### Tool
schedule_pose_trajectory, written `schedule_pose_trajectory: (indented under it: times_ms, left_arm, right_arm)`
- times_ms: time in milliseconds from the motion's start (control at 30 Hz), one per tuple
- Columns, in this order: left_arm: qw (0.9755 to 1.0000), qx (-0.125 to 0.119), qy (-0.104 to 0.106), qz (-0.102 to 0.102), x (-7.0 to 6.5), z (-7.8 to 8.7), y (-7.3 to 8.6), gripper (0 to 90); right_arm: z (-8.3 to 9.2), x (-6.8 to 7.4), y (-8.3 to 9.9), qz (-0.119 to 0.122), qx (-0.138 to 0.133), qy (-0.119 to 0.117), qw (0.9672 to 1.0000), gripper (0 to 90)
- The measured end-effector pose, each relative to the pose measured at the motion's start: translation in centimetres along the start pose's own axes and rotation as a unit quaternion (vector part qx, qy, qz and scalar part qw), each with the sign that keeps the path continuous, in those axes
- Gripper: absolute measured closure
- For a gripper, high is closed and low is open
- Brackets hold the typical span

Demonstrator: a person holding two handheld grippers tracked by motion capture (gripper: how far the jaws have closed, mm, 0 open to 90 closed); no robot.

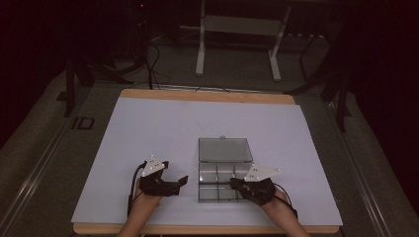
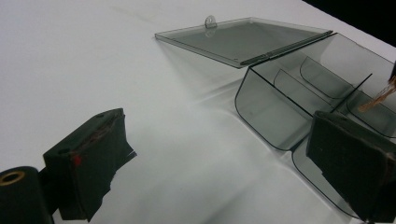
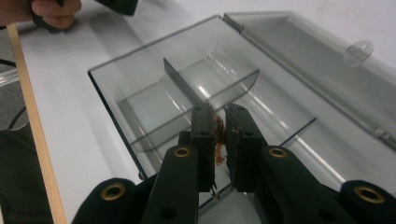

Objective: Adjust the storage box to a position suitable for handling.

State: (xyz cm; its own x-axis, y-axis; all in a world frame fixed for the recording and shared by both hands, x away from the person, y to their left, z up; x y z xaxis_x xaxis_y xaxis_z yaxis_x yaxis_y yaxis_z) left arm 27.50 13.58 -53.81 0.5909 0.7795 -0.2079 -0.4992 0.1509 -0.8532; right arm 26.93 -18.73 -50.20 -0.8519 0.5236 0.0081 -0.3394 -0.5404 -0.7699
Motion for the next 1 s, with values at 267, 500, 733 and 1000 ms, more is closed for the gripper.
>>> schedule_pose_trajectory:
  times_ms: [267,500,733,1000]
  left_arm:
    - [1.0,0.001,0.0,0.0,-0.02,-0.05,0.02,6.1]
    - [1.0,0.001,0.0,0.0,-0.03,-0.01,0.01,6.1]
    - [1.0,0.002,0.002,0.0,-0.08,-0.09,0.05,6.1]
    - [1.0,0.003,0.002,0.0,-0.09,-0.08,0.07,6.1]
  right_arm:
    - [-0.63,-0.29,0.76,-0.01,0.016,-0.004,0.9998,81.9]
    - [-0.81,-0.42,0.86,-0.015,0.02,-0.007,0.9997,80.9]
    - [-0.64,-0.44,0.81,-0.014,0.019,-0.007,0.9997,77.3]
    - [0.1,-0.49,0.32,-0.008,0.008,-0.005,0.9999,74.4]
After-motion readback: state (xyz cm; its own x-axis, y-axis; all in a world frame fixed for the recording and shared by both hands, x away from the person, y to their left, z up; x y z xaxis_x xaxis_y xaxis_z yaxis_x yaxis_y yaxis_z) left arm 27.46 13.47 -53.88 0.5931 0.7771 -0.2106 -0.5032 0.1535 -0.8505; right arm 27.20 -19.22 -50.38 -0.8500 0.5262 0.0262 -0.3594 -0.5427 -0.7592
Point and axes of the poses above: each handheld gripper's, and its own axes: z roughly backward along the jaws, y roughly out of its underside, x roughly to its left, the point moved 1 cm from there along -z, roughly forward along the jaws
